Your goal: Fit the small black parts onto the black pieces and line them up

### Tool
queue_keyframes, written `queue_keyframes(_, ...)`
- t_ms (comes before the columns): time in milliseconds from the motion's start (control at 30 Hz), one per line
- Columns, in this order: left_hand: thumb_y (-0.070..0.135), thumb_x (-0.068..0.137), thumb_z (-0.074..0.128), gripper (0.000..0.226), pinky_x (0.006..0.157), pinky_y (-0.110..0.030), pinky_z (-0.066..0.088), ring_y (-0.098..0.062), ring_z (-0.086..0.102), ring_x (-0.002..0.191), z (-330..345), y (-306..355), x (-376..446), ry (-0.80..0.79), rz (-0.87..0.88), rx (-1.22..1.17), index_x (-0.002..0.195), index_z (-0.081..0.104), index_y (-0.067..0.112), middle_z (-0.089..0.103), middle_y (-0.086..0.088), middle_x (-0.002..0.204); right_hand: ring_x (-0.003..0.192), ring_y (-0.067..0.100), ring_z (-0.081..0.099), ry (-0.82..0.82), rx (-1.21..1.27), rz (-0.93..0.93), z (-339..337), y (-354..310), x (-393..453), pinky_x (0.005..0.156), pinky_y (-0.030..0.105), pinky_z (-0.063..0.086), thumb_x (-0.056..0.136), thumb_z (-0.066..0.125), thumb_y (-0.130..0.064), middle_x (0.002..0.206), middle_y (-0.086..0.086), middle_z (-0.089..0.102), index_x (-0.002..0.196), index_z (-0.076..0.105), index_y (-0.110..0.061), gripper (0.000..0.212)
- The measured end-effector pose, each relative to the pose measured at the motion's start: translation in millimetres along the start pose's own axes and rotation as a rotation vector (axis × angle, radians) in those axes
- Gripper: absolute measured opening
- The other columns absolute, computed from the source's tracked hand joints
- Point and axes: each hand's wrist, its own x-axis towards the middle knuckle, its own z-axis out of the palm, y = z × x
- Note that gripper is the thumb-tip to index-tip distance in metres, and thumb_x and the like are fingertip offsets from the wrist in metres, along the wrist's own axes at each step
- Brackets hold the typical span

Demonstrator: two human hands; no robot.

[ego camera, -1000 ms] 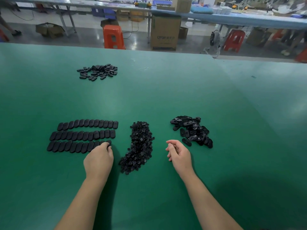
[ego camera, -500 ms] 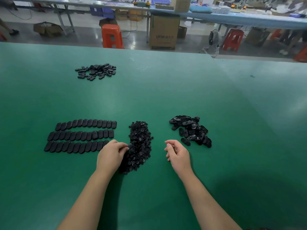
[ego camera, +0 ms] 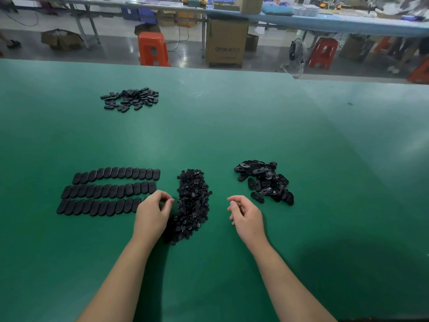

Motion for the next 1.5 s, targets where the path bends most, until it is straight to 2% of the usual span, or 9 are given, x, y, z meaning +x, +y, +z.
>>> queue_keyframes(67, 0.023, 0.097, 0.063, 0.010, 0.045, -0.019, 0.040, -0.007, 0.052, 0.048, 5, 9, -1, 0.042, 0.000, -0.065, 0.087, 0.060, 0.025, 0.064, 0.014, 0.075, 0.063, 0.004, 0.063, 0.003, -0.003, 0.002, 0, 0, 0, 0.060, 0.024, 0.056, 0.102, 0.055, -0.019, 0.081, -0.007, 0.071, 0.097, 0.067, -0.035, 0.021)
queue_keyframes(233, 0.020, 0.098, 0.062, 0.009, 0.053, -0.039, 0.052, -0.014, 0.058, 0.052, 22, 21, -10, 0.076, 0.023, -0.097, 0.090, 0.059, 0.023, 0.062, 0.014, 0.073, 0.064, 0.005, 0.063, 0.002, -0.015, 0.010, 1, 0, 1, 0.061, 0.029, 0.057, 0.102, 0.056, -0.019, 0.081, -0.004, 0.071, 0.097, 0.067, -0.035, 0.020)
queue_keyframes(600, 0.019, 0.096, 0.062, 0.005, 0.059, -0.023, 0.041, -0.004, 0.054, 0.067, 22, 17, -13, 0.182, 0.051, -0.145, 0.093, 0.061, 0.024, 0.060, 0.015, 0.079, 0.062, 0.004, 0.061, 0.010, -0.038, -0.001, 1, -2, -1, 0.061, 0.029, 0.056, 0.101, 0.056, -0.017, 0.079, -0.001, 0.071, 0.095, 0.068, -0.034, 0.021)
queue_keyframes(800, 0.019, 0.096, 0.063, 0.002, 0.083, -0.025, 0.042, -0.010, 0.057, 0.095, 21, 15, -11, 0.165, 0.008, -0.195, 0.097, 0.064, 0.020, 0.064, 0.007, 0.099, 0.063, 0.005, 0.062, 0.009, -0.045, 0.011, 1, -2, -2, 0.064, 0.038, 0.057, 0.102, 0.056, -0.018, 0.080, -0.002, 0.071, 0.097, 0.068, -0.034, 0.021)
queue_keyframes(933, 0.019, 0.096, 0.063, 0.002, 0.089, -0.028, 0.043, -0.012, 0.058, 0.103, 20, 11, -9, 0.149, -0.065, -0.267, 0.096, 0.064, 0.021, 0.066, 0.005, 0.106, 0.064, 0.010, 0.058, -0.011, -0.048, 0.022, 2, -5, -2, 0.064, 0.043, 0.056, 0.101, 0.056, -0.017, 0.083, 0.004, 0.071, 0.097, 0.068, -0.033, 0.020)
queue_keyframes(1067, 0.020, 0.096, 0.063, 0.002, 0.088, -0.031, 0.043, -0.015, 0.057, 0.103, 20, 11, -7, 0.182, -0.094, -0.291, 0.094, 0.064, 0.019, 0.065, 0.003, 0.105, 0.068, 0.005, 0.060, -0.046, -0.042, 0.047, -3, -9, 0, 0.067, 0.033, 0.055, 0.102, 0.056, -0.018, 0.085, 0.002, 0.070, 0.098, 0.067, -0.031, 0.018)
queue_keyframes(1200, 0.024, 0.096, 0.063, 0.004, 0.084, -0.035, 0.047, -0.016, 0.058, 0.097, 21, 10, -7, 0.188, -0.109, -0.312, 0.092, 0.062, 0.024, 0.065, 0.005, 0.102, 0.062, 0.001, 0.053, 0.065, -0.312, -0.106, -12, -10, 1, 0.058, 0.013, 0.043, 0.101, 0.056, -0.018, 0.100, -0.011, 0.058, 0.104, 0.067, -0.027, 0.015)
queue_keyframes(1367, 0.025, 0.095, 0.063, 0.009, 0.069, -0.031, 0.044, -0.015, 0.059, 0.079, 21, 10, -8, 0.219, -0.115, -0.365, 0.087, 0.061, 0.028, 0.066, 0.008, 0.088, 0.072, 0.015, 0.057, 0.215, -0.761, -0.041, -33, -4, 6, 0.062, 0.025, 0.041, 0.102, 0.052, -0.023, 0.134, -0.002, 0.045, 0.139, 0.055, -0.016, 0.038)
queue_keyframes(1500, 0.022, 0.095, 0.064, 0.015, 0.068, -0.019, 0.045, 0.001, 0.060, 0.082, 19, 14, -9, 0.225, -0.118, -0.398, 0.083, 0.060, 0.031, 0.066, 0.014, 0.082, 0.086, 0.017, 0.060, 0.176, -0.874, 0.030, -43, 4, 5, 0.070, 0.029, 0.048, 0.104, 0.048, -0.025, 0.134, -0.001, 0.041, 0.141, 0.056, -0.014, 0.039)
